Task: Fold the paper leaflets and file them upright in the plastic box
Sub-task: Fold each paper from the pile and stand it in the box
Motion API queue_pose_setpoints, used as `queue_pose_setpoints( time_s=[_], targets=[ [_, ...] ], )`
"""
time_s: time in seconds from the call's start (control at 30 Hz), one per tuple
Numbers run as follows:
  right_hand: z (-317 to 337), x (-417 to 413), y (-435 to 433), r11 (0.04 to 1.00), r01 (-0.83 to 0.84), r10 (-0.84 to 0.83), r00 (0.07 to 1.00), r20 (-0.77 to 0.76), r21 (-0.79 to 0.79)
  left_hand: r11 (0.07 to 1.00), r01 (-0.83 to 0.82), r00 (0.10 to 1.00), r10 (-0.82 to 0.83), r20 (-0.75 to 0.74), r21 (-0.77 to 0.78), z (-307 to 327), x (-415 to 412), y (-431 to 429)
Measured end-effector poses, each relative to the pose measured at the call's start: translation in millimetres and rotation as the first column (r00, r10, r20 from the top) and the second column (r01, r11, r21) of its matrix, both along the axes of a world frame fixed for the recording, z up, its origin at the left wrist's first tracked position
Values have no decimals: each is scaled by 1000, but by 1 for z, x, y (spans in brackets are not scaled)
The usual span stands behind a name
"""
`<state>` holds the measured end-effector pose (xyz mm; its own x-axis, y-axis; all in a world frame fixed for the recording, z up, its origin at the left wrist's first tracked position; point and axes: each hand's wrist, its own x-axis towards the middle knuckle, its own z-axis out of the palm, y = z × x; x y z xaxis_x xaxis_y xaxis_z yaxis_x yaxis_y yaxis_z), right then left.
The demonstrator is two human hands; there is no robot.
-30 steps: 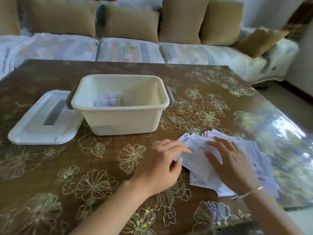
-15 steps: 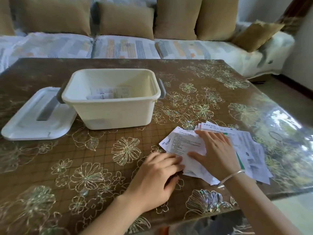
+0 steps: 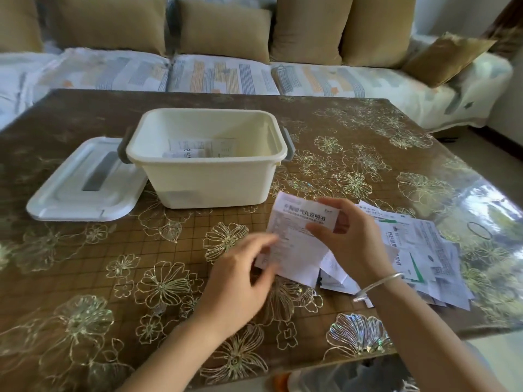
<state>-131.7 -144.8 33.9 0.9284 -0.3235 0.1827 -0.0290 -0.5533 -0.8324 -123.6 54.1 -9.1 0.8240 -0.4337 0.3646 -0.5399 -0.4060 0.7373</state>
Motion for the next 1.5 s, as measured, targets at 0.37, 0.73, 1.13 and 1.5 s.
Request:
queue_pose_setpoints(
  time_s=[0.37,0.73,1.13,1.5],
  targets=[
    [-32,-20,62,890,-455,455,879,145,-31,960,-264,964,263,22,97,7,2,79],
    [-34,-28,82,967,-242,240,970,26,83,913,-372,923,344,176,167,-12,-12,88],
    [-47,-22,88,946,-162,179,983,36,-280,827,-490,872,471,137,275,-10,-10,75],
    [-43,-22,88,797,-258,344,937,58,-546,884,-257,953,167,251,389,-10,-5,73]
  ],
)
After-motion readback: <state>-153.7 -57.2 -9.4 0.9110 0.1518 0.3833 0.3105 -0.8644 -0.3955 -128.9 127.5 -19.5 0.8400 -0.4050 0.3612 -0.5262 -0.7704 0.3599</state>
